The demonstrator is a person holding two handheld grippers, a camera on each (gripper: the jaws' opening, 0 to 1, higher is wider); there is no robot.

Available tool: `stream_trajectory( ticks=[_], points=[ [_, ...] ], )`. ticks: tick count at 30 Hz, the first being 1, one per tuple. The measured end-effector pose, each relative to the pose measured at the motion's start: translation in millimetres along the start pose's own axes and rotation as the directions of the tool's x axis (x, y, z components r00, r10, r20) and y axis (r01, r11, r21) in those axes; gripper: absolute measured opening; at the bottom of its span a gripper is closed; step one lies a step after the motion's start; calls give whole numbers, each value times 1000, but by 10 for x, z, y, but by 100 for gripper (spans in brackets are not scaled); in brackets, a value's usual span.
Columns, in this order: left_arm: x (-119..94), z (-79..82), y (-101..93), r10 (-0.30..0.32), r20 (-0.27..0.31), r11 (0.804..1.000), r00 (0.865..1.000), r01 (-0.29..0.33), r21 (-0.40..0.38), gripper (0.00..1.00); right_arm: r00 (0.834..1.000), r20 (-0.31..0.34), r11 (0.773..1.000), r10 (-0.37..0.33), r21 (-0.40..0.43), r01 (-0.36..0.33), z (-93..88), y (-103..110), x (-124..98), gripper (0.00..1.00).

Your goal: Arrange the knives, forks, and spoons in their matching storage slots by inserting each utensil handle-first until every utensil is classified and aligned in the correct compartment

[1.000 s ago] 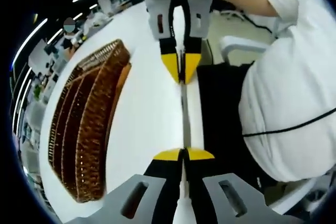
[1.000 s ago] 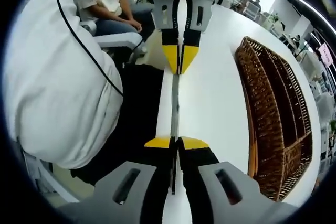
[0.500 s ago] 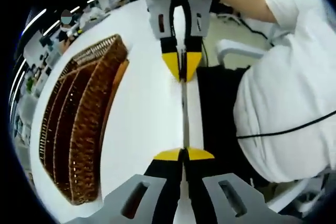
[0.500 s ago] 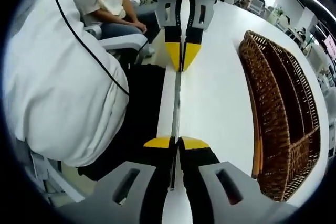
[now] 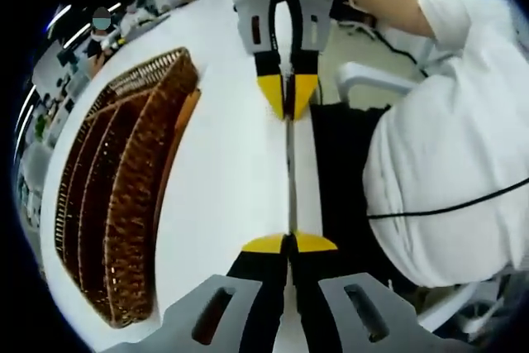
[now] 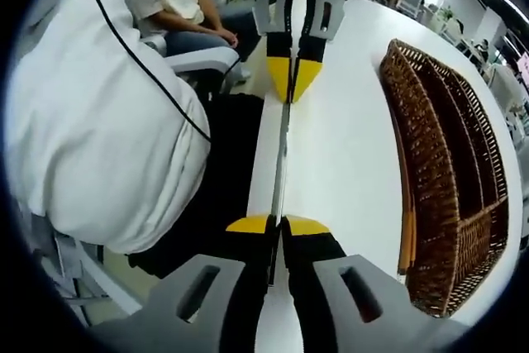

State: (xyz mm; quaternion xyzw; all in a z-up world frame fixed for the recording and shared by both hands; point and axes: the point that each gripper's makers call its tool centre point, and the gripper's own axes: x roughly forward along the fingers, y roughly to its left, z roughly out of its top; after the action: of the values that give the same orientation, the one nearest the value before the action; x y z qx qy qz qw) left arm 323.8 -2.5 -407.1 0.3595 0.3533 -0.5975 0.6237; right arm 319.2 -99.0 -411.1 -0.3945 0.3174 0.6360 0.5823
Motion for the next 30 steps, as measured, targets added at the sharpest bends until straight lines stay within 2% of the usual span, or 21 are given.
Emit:
stream_trajectory(
  ticks=[3,13,28,29,30],
  points=[
    [0,-1,4,-3,-1,1000,1000,3,-3,1,1000,-10,1000,-4,-4,4,-30,-22,-18,9],
    [-3,-17,26,-9,-7,1000,1000,9,-9,1,1000,-28,1000,9,-3,-9,-133,-33,-69,8],
    [2,-34,61,-13,-14,1000,1000,13,-23,1,999,-24,1000,22,-21,-23,-134,-55,-59,6],
    [3,-34,69,-11,-14,1000,1000,11,-21,1,999,-22,1000,23,-20,-23,-130,-59,-59,5],
    [4,-35,74,-11,-14,1000,1000,11,-24,1,1000,-26,1000,8,21,-8,-138,-89,-61,5]
  ],
)
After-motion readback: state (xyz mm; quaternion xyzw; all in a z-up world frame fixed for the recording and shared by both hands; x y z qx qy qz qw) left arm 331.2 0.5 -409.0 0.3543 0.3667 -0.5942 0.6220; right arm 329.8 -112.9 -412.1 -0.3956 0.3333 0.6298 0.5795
